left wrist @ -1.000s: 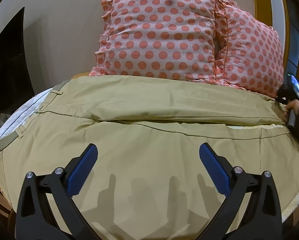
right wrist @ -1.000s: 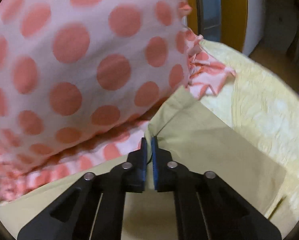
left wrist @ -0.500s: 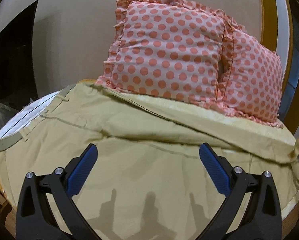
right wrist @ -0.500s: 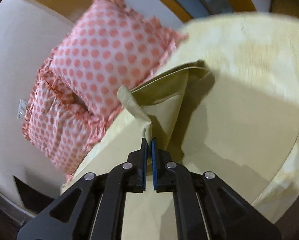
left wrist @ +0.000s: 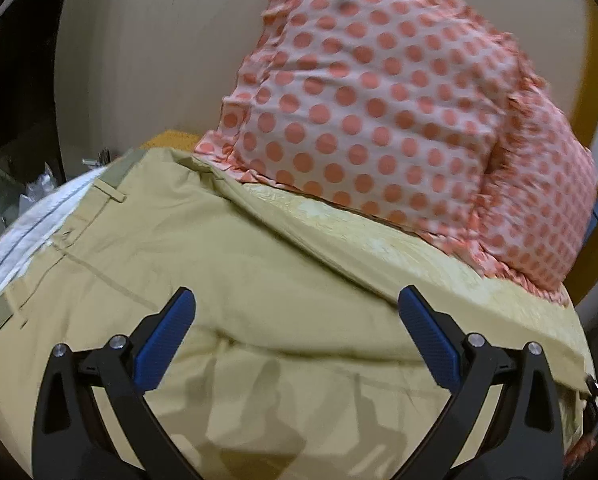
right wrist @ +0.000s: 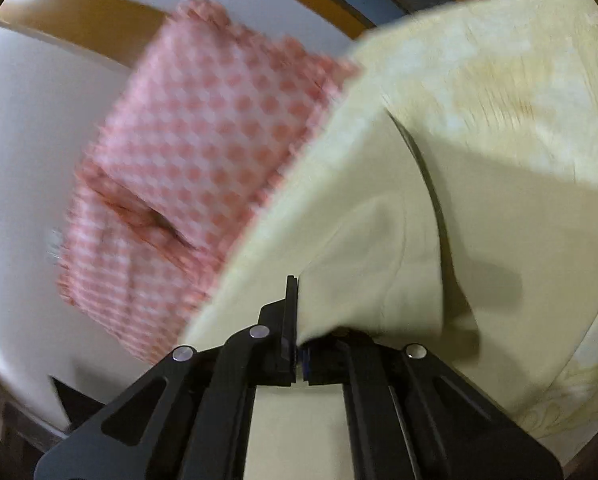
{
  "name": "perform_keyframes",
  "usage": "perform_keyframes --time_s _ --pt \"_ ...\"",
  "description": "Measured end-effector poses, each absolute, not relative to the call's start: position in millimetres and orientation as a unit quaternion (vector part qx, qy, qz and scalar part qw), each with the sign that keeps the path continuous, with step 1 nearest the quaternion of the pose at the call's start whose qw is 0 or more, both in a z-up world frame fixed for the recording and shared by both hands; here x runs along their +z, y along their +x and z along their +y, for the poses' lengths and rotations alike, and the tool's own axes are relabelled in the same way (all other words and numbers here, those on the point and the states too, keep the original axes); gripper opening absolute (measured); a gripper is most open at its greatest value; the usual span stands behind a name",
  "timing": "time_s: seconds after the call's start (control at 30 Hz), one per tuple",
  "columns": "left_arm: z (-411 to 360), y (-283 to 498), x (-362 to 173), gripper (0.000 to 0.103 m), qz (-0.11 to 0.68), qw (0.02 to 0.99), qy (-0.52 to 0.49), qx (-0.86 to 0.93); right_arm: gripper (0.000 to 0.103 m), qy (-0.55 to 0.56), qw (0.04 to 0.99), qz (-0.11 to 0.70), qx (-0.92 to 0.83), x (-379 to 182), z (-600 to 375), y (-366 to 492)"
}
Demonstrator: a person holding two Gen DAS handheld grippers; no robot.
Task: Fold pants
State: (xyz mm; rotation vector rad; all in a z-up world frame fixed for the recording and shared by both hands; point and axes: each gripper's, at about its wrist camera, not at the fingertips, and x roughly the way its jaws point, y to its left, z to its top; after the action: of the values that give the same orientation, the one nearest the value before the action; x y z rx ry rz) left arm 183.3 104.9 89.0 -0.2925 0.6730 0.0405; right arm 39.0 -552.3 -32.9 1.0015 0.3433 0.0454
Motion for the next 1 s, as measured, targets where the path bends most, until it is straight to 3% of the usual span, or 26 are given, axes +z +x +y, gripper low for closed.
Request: perform_keyframes --time_s 0.17,0.3,0.37,0.4,0.43,0.6,0.77,1.0 --pt "127 251 67 0.084 0.393 0.899 -0.189 0.035 0.001 0.462 0.875 0.137 0.040 -12 -552 32" --pt "139 290 50 0.077 0.422 0.875 -0.229 0.060 0.001 0.458 0.877 0.138 0.044 -10 -552 31" --pt "146 312 40 0.062 0.434 0.864 -0.242 0.077 0.001 0.459 0.876 0.140 0.045 -11 -553 33" --pt "150 320 34 0.037 0.443 0.857 -0.251 0.072 0.001 0.460 0.876 0.139 0.047 -12 -553 33" --pt "153 323 30 0.006 0.447 0.854 -0.260 0.062 0.001 0.458 0.877 0.138 0.047 -11 -554 34" --pt "164 268 51 0.004 0.404 0.872 -0.274 0.039 0.001 0.449 0.883 0.130 0.039 -1 -561 23" --pt "159 122 88 0.005 0.340 0.911 -0.232 0.024 0.001 0.440 0.888 0.132 0.006 -7 -577 -2" --pt "155 7 35 0.005 0.362 0.898 -0.236 0.077 0.001 0.451 0.874 0.178 -0.027 -41 -584 -15"
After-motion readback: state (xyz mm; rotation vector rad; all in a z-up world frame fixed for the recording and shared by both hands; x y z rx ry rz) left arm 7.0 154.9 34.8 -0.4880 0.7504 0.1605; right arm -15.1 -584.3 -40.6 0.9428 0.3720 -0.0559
